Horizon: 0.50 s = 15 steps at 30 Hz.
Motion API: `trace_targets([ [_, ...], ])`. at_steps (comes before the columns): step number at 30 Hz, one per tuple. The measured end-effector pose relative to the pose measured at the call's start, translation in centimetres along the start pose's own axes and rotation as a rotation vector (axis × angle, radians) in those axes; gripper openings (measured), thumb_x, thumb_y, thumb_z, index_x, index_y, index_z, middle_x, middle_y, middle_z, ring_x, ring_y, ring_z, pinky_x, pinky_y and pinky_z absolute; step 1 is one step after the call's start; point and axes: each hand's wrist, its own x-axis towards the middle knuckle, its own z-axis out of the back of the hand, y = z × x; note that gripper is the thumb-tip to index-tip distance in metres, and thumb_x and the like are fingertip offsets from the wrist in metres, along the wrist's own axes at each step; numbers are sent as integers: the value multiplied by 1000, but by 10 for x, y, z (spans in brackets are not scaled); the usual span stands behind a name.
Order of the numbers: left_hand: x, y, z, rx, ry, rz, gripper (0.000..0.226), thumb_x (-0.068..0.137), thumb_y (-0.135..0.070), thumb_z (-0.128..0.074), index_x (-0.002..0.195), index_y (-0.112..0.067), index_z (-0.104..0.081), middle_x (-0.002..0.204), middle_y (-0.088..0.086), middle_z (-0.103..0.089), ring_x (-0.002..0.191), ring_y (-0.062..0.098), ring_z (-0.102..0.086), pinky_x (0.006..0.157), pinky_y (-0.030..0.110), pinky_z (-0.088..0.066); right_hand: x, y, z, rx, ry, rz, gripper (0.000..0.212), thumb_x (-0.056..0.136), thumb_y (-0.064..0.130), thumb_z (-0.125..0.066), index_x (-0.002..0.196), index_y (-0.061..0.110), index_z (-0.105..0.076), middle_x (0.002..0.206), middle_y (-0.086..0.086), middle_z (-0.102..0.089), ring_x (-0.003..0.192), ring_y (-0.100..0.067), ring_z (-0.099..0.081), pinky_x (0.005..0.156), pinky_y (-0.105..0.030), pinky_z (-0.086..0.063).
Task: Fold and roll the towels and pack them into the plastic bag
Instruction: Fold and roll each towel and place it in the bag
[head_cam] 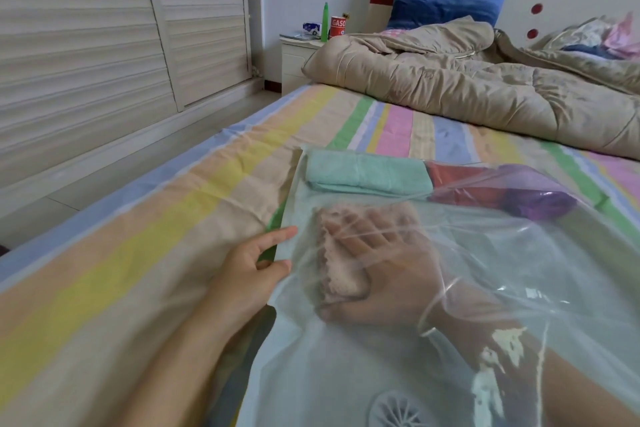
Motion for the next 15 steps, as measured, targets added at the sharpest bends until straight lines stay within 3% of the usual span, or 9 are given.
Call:
trace_targets([
  [3, -2, -5, 0, -17, -12, 4, 44, 90, -9, -61, 115, -44, -65, 94, -3, -61, 81, 17, -56, 81, 35, -50, 11, 2, 5, -102, 60, 74, 75, 86, 69, -35, 149, 36, -12, 155, 17, -12, 143, -9, -11, 104, -28, 9],
  [6, -3, -10, 2, -1, -52, 14, 42, 90, -9, -63, 122, -37, -64, 107, -17, -67, 94, 14, -70, 91, 34, -54, 23, -4, 13, 16, 172, 73, 75, 86, 72, -32, 150, 39, -9, 157, 19, -4, 145, -10, -4, 110, -37, 4],
  [10, -4, -16, 4, -76, -55, 3, 44, 89, -14, -66, 127, -35, -58, 130, -14, -58, 113, 1, -59, 91, 20, -51, 30, -18, 12, 39, 237, 152, 72, 77, 81, -17, 142, 53, -4, 153, 30, -7, 144, -5, -11, 114, -45, -10],
  [12, -7, -18, 7, -171, -38, 41, 72, 79, -32, -77, 141, -37, -40, 130, -20, -56, 111, -1, -59, 87, 20, -51, 30, -24, 8, 35, 230, 152, 67, 76, 80, -17, 139, 60, -7, 153, 32, -8, 143, -2, -12, 114, -45, -10],
  [14, -10, -18, 11, -194, 44, 97, 113, 60, -49, -87, 148, -47, -17, 131, -25, -54, 108, -1, -63, 94, 31, -50, 28, -23, 0, -11, 178, 150, 63, 80, 72, -15, 141, 55, -13, 154, 29, -10, 144, -5, -15, 112, -50, -15],
  [15, -13, -20, 13, -178, 108, 107, 120, 56, -48, -89, 148, -51, -11, 126, -29, -55, 104, -5, -63, 93, 32, -50, 28, -19, -2, -43, 160, 138, 65, 81, 67, -12, 144, 50, -13, 156, 25, -11, 144, -7, -17, 110, -52, -17],
])
